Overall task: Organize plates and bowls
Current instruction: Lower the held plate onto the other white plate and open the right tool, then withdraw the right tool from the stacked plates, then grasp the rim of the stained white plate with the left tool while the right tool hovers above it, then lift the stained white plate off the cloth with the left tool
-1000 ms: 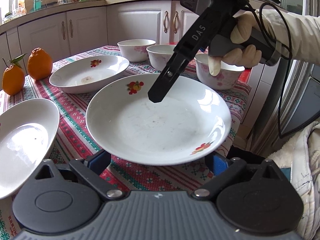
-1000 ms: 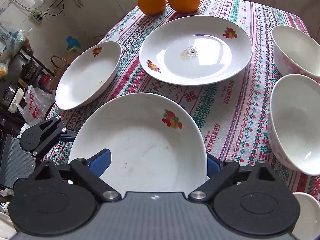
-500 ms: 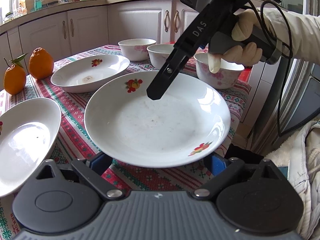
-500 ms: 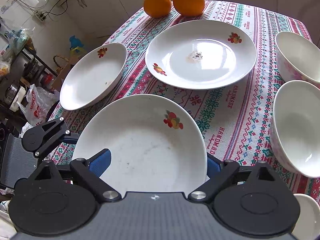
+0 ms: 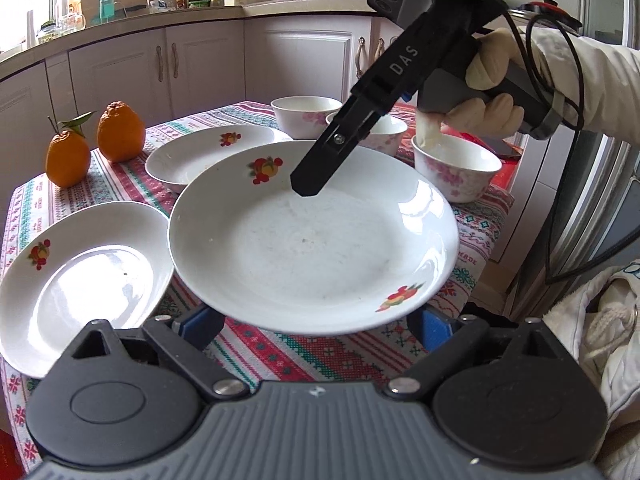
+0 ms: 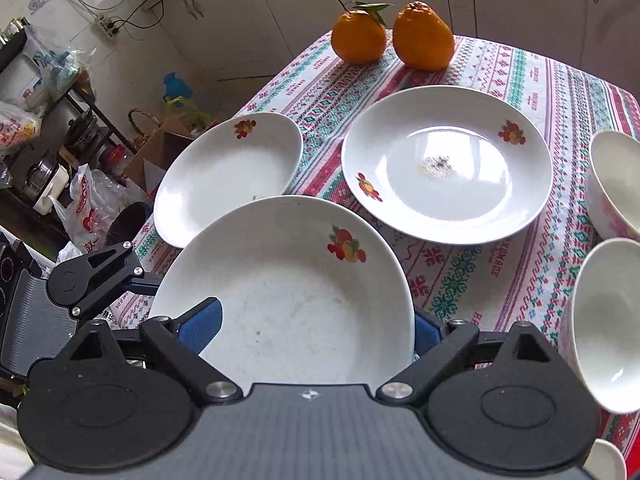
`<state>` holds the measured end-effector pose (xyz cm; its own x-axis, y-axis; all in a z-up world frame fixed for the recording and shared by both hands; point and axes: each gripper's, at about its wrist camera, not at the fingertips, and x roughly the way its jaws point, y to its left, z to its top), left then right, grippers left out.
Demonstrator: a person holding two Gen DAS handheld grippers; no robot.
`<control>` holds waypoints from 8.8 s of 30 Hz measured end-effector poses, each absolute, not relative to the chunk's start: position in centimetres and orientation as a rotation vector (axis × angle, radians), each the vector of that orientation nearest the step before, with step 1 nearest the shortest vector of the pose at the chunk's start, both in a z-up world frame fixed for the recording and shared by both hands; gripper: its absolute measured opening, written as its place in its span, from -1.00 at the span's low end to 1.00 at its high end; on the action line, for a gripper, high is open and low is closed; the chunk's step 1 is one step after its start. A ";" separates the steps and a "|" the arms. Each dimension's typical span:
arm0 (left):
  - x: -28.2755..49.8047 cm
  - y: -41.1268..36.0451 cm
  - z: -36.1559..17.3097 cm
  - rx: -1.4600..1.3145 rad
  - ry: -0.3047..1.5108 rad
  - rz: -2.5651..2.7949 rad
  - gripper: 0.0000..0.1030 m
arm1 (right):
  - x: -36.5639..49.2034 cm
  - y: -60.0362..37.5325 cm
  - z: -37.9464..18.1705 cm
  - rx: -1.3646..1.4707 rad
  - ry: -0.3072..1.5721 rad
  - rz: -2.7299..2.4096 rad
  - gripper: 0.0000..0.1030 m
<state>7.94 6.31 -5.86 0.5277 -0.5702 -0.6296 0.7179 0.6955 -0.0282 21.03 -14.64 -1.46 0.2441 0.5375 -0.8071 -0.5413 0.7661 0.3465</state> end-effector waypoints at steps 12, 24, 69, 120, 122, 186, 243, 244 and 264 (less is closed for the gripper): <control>8.5 12.0 -3.7 0.191 0.656 -0.619 0.88 | 24.5 -7.1 0.5 -0.085 1.047 0.882 0.89; 10.3 16.4 -4.1 0.147 0.680 -0.501 0.88 | 28.2 -0.3 -0.6 -0.123 1.044 0.963 0.89; 13.3 18.3 -5.9 0.115 0.705 -0.493 0.88 | 29.1 -0.7 -2.3 -0.066 1.102 0.879 0.90; 9.8 16.5 -1.3 0.142 0.597 -0.416 0.98 | 19.6 -3.0 0.7 -0.273 0.809 0.682 0.97; 9.8 16.5 -0.9 0.112 0.611 -0.394 0.99 | 18.8 -3.8 0.9 -0.261 0.790 0.672 0.97; 33.8 -0.4 -3.1 0.406 0.794 -0.675 0.96 | 23.8 -13.0 -8.2 -0.117 0.789 0.218 1.00; 39.6 -2.9 -5.1 0.383 1.063 -0.894 0.55 | 23.3 -13.3 -7.4 -0.135 0.789 0.230 0.97; 39.4 -2.7 -5.0 0.377 1.059 -0.892 0.55 | 23.1 -13.3 -7.3 -0.137 0.786 0.233 0.97; 33.7 2.1 -0.4 0.311 0.977 -0.806 0.56 | 19.4 -11.1 -3.6 -0.187 0.715 0.303 0.97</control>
<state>33.68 2.06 -0.37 0.3054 -0.4647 -0.8312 0.7276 0.6769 -0.1111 19.45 -11.10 -3.61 0.7143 0.2089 -0.6679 -0.3354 0.9399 -0.0647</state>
